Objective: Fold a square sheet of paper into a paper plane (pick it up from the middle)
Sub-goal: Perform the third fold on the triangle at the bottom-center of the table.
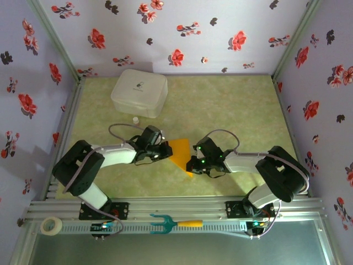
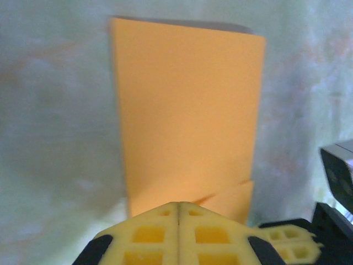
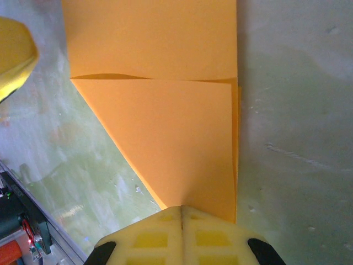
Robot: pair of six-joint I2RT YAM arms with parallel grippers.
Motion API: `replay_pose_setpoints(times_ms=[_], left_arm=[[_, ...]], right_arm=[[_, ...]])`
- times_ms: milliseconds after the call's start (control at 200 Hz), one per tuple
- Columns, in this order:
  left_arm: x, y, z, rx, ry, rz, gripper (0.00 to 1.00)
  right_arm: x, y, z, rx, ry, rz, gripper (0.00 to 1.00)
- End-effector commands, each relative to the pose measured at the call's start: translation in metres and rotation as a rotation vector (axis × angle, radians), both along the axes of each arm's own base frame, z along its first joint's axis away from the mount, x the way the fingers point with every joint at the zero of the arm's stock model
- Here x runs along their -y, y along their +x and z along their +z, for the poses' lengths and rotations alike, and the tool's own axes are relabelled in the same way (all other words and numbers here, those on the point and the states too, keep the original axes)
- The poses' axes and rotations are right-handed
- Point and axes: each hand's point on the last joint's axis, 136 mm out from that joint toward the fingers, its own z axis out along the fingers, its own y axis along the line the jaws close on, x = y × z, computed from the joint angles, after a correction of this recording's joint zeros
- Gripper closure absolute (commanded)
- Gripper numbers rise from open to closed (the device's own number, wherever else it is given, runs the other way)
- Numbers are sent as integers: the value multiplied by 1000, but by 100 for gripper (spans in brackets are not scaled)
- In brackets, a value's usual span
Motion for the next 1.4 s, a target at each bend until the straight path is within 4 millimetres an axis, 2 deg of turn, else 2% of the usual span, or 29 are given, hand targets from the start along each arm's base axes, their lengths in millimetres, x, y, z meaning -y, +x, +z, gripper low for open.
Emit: replay_pose_setpoints(times_ms=[0,195,355,485,630,740,920,1095,1195,1280,1395], left_arm=[[17,-8,12,21,-16,-57,94],[25,-24,-17,-71,8,-105,96],[8,-30,-47,-163,138,-75,98],[6,-32,-52,-172,164,-80,99],[5,-31,-53,-172,171,-81,99],[5,-30,-52,-166,176,-75,100],[1,-24,-51,-167,190,-54,100],[-6,-14,-50,-166,181,-5,100],[-4,-7,-48,-161,153,37,100],[0,-4,-46,-162,126,63,100],[3,-4,-37,-134,139,75,100]], right_arm=[[28,-14,-24,-76,-139,-30,100],[21,-10,-12,-58,-101,-22,100],[12,-1,10,-16,-55,-15,100],[-3,2,34,12,30,18,99],[-11,-9,27,-43,65,67,99],[1,-14,8,-65,-3,45,99],[23,-33,-14,-132,-62,1,99],[43,-43,-3,-84,-38,-75,98],[54,-47,5,-55,-74,-56,98],[64,-37,15,12,-128,-67,97],[64,-17,27,77,-125,-120,93]])
